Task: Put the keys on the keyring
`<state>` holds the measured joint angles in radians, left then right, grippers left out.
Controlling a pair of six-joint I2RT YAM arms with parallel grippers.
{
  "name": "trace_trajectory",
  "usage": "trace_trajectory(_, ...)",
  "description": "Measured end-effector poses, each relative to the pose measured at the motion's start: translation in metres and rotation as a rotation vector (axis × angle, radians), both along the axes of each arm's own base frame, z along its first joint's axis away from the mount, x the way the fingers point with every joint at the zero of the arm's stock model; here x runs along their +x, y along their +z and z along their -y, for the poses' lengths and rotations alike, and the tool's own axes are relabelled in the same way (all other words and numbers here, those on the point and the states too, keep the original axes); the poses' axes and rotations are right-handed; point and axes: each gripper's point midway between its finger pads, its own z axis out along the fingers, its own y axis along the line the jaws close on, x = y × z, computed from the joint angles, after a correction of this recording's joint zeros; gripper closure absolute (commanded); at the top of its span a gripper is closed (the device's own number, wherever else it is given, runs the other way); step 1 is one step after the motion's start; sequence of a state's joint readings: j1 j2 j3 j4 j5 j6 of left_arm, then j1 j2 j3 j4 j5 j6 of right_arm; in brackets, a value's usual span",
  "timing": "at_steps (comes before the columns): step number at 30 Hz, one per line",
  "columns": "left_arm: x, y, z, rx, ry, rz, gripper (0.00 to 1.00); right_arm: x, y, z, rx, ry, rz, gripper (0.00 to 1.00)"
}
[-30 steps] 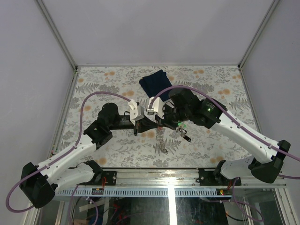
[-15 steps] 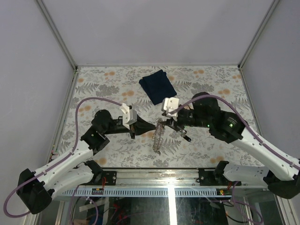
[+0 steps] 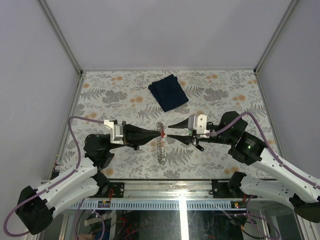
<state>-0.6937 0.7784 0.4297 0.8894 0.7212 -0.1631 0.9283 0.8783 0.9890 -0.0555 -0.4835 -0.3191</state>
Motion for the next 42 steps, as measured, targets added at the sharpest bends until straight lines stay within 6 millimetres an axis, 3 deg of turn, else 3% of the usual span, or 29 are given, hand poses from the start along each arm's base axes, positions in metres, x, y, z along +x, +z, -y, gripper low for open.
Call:
trace_trajectory(12,-0.02,0.037,-0.012,-0.131,-0.046,0.088,1.0,-0.018,0.03,-0.006,0.176,0.094,0.019,0.66)
trace_trajectory(23,-0.031,0.04,-0.013,-0.132,-0.091,0.129,1.0,-0.043,0.043,-0.009,0.235,0.227,-0.031,0.67)
trace_trajectory(30,-0.04,0.044,-0.011,-0.079,-0.105,0.301,1.0,-0.035,0.036,-0.005,0.267,0.176,0.023,0.63)
trace_trajectory(36,-0.04,0.059,-0.006,0.029,-0.087,0.517,1.0,-0.021,0.029,0.006,0.289,0.081,0.144,0.6)
trace_trajectory(42,-0.035,0.043,-0.002,0.146,-0.081,0.697,1.0,-0.012,0.025,0.016,0.293,0.003,0.256,0.6)
